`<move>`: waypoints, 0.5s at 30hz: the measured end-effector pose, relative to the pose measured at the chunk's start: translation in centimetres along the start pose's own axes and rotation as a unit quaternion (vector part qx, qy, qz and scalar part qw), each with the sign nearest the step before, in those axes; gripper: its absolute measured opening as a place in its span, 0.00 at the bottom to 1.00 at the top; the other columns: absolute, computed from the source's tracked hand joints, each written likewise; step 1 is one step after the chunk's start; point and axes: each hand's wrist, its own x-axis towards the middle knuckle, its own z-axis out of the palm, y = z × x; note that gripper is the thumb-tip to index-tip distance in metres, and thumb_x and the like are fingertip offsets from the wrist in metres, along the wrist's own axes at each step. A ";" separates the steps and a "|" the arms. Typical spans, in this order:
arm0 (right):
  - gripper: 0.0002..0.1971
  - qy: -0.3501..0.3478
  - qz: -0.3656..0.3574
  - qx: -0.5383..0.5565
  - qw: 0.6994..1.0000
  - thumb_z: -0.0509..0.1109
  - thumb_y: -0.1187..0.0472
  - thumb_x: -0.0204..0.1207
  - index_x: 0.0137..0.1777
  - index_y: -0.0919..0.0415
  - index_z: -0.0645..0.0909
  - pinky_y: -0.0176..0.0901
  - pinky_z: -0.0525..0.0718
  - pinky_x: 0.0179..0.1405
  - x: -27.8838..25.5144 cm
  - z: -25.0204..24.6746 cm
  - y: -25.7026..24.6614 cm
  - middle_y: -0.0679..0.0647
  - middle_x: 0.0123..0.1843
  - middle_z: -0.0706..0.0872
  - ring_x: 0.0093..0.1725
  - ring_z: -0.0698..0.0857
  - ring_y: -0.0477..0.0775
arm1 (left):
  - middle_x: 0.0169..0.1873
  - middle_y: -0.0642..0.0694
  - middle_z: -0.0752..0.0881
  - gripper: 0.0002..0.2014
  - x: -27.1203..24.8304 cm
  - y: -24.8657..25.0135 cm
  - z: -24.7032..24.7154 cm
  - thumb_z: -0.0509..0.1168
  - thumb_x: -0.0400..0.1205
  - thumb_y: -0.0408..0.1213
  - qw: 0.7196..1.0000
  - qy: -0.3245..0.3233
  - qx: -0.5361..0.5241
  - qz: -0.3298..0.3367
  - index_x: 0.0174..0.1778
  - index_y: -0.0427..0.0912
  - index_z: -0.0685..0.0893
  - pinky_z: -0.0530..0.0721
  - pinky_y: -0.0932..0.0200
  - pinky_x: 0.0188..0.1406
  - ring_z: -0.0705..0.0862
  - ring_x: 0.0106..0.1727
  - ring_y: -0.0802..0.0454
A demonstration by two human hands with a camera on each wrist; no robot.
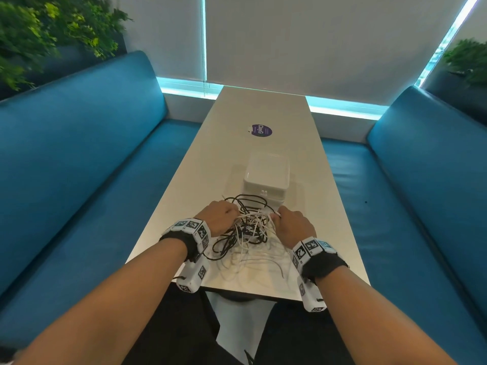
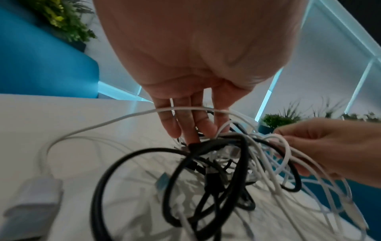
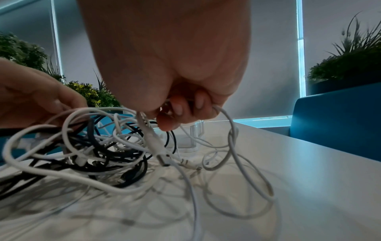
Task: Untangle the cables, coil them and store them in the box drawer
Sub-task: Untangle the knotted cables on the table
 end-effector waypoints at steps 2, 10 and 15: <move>0.20 -0.003 0.000 -0.003 1.000 0.50 0.43 0.87 0.58 0.58 0.74 0.49 0.76 0.40 -0.1 -0.1 0.1 0.61 0.51 0.85 0.48 0.84 0.66 | 0.43 0.45 0.89 0.11 0.2 0.0 0.0 0.60 0.83 0.37 1.000 0.008 -0.017 -0.003 0.42 0.45 0.88 0.76 0.56 0.39 0.81 0.40 0.51; 0.21 0.000 -0.012 -0.004 1.000 0.50 0.43 0.87 0.57 0.59 0.74 0.50 0.75 0.39 -0.2 -0.5 -0.2 0.62 0.50 0.85 0.49 0.84 0.66 | 0.41 0.45 0.85 0.06 0.2 -0.1 0.7 0.67 0.77 0.37 0.998 0.009 0.052 0.016 0.37 0.48 0.75 0.84 0.49 0.44 0.84 0.40 0.45; 0.20 0.004 -0.021 -0.007 1.000 0.50 0.42 0.87 0.55 0.58 0.73 0.50 0.76 0.38 -0.4 -0.6 -0.4 0.60 0.49 0.86 0.46 0.83 0.65 | 0.31 0.49 0.79 0.18 0.5 -0.2 0.8 0.71 0.74 0.32 0.995 0.012 0.090 0.036 0.27 0.48 0.68 0.78 0.54 0.38 0.79 0.37 0.45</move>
